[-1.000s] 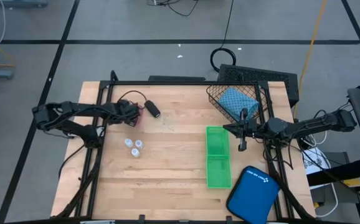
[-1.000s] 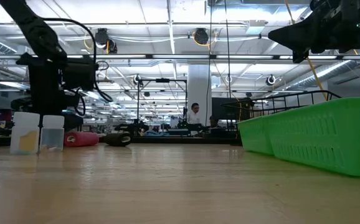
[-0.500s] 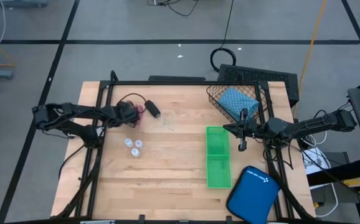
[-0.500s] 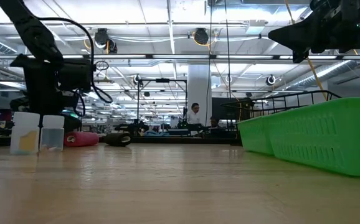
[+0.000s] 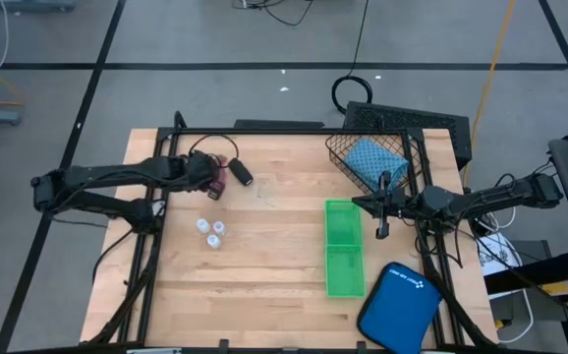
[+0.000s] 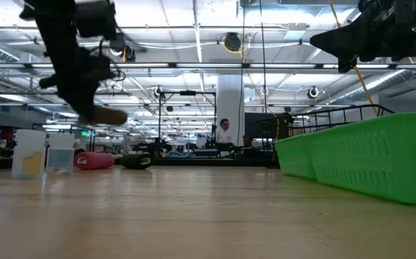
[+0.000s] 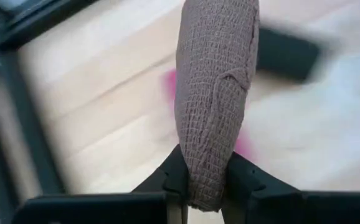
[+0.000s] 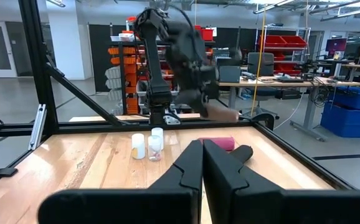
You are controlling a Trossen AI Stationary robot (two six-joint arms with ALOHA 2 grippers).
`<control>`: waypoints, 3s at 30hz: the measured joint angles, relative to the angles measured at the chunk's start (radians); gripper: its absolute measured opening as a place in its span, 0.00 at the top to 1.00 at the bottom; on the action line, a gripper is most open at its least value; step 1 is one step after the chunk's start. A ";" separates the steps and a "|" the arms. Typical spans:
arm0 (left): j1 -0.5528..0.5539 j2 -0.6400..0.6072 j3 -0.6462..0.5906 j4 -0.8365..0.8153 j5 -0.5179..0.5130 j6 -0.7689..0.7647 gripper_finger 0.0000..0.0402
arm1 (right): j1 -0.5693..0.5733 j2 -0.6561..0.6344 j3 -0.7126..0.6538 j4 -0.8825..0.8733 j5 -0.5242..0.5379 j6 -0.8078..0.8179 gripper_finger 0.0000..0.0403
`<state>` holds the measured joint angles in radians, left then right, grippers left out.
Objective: Pick & Place Medicine items
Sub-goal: Put the brown bandage into the top green basket
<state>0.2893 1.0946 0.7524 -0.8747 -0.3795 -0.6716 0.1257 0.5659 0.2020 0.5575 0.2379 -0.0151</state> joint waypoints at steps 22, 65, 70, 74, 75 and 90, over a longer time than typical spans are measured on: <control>-0.308 0.370 0.249 0.569 0.598 0.250 0.87 | 0.000 0.320 0.007 0.333 -0.007 -0.052 0.92; -0.317 0.423 0.449 0.427 0.540 0.390 0.70 | -0.020 0.837 0.413 0.229 -0.190 -0.211 0.93; -0.293 0.342 0.448 0.389 0.588 0.381 0.65 | -0.021 0.835 0.414 0.216 -0.191 -0.182 0.93; -0.290 0.255 0.451 0.403 0.518 0.390 0.63 | -0.027 0.838 0.411 0.188 -0.191 -0.177 0.93; -0.292 0.243 0.451 0.398 0.490 0.388 0.63 | -0.027 0.836 0.411 0.195 -0.190 -0.170 0.93; -0.304 0.312 0.543 0.297 0.490 0.464 0.62 | -0.041 0.837 0.412 0.214 -0.192 -0.125 0.93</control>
<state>-0.0147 1.4064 1.2958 -0.5776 0.1101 -0.2075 0.0852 1.4029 0.6136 0.7712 0.0463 -0.1397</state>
